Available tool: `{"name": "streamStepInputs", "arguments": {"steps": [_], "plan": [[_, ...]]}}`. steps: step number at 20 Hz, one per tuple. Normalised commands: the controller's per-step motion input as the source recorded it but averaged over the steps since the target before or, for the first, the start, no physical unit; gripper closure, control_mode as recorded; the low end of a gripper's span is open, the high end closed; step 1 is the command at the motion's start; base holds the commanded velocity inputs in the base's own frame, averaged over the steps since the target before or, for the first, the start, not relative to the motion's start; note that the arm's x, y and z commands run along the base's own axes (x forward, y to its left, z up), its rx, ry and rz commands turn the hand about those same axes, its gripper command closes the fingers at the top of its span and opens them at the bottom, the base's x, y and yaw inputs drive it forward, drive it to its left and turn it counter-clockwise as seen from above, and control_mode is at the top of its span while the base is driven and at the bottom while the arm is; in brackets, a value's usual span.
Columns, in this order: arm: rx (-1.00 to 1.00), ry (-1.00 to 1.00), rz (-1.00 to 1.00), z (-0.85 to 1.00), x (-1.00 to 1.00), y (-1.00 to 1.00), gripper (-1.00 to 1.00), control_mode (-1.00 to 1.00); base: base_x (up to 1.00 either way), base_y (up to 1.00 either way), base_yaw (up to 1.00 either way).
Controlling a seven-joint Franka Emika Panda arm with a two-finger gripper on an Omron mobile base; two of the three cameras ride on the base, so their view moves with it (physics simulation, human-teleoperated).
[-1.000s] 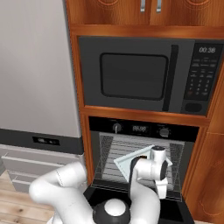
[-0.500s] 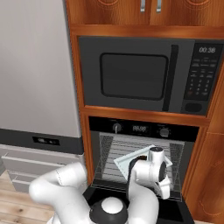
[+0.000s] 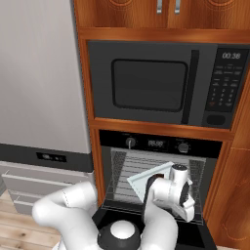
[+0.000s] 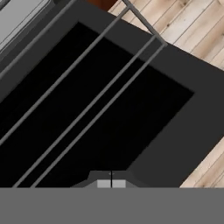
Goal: Take the baked cake out of the oven and place it on the plate for cooling. Then close the oven door.
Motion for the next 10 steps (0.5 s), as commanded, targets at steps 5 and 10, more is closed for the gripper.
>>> {"name": "streamStepInputs", "arguments": {"steps": [5,10], "plan": [[0.03,0.00,0.13,0.18,0.00,0.00,1.00,-1.00,0.00,0.00,0.00],[0.00,0.00,0.08,0.11,-0.14,0.00,1.00,-1.00,0.00,0.00,0.00]]}}
